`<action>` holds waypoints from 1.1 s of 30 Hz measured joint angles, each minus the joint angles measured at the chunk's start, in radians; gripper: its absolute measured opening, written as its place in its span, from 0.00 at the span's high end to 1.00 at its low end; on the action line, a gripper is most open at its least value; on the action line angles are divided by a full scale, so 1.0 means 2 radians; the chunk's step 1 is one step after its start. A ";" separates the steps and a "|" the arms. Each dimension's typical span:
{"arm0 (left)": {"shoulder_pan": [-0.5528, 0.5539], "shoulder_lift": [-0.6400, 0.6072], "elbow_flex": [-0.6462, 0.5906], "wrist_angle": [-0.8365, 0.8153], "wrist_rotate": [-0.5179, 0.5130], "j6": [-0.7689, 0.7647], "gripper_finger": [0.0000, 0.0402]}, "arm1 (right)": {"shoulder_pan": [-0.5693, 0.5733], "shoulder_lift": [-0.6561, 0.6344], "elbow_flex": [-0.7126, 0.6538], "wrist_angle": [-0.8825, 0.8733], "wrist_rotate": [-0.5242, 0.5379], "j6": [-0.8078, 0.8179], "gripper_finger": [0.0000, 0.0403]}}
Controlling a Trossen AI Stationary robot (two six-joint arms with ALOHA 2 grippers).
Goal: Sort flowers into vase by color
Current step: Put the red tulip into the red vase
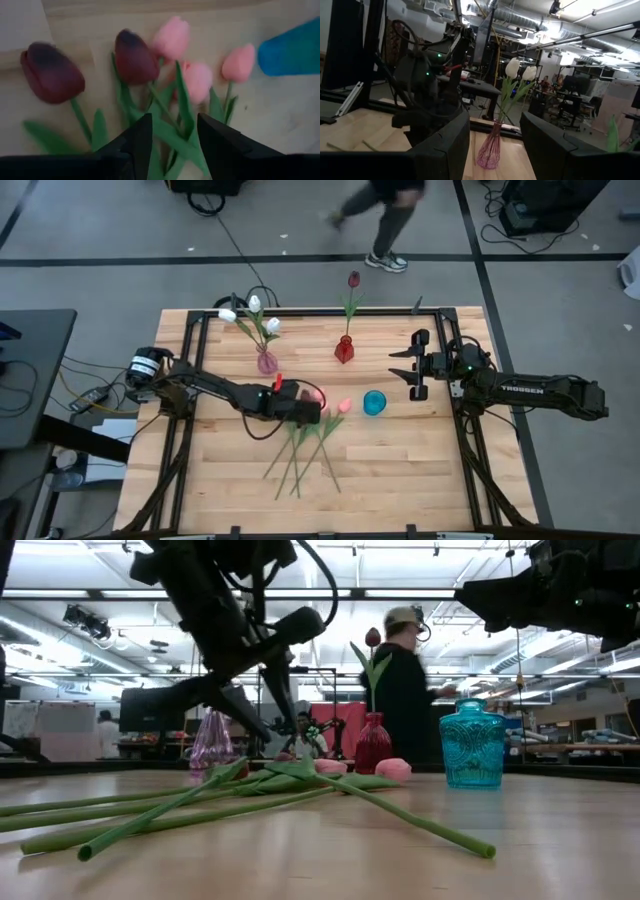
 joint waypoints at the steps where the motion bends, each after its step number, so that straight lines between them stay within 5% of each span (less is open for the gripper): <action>1: 0.003 0.002 0.000 0.005 -0.001 0.000 0.60 | 0.000 0.000 0.000 0.000 0.000 0.000 0.54; 7: 0.012 0.008 0.000 0.023 0.002 0.022 0.60 | 0.000 0.000 0.000 -0.006 0.000 0.000 0.54; 18: 0.000 -0.018 0.000 -0.138 0.029 -0.034 0.60 | 0.000 0.000 0.000 -0.006 0.004 -0.001 0.54; 33: 0.005 0.025 0.000 -0.123 0.030 -0.015 0.60 | 0.000 0.000 0.000 -0.003 0.004 -0.001 0.54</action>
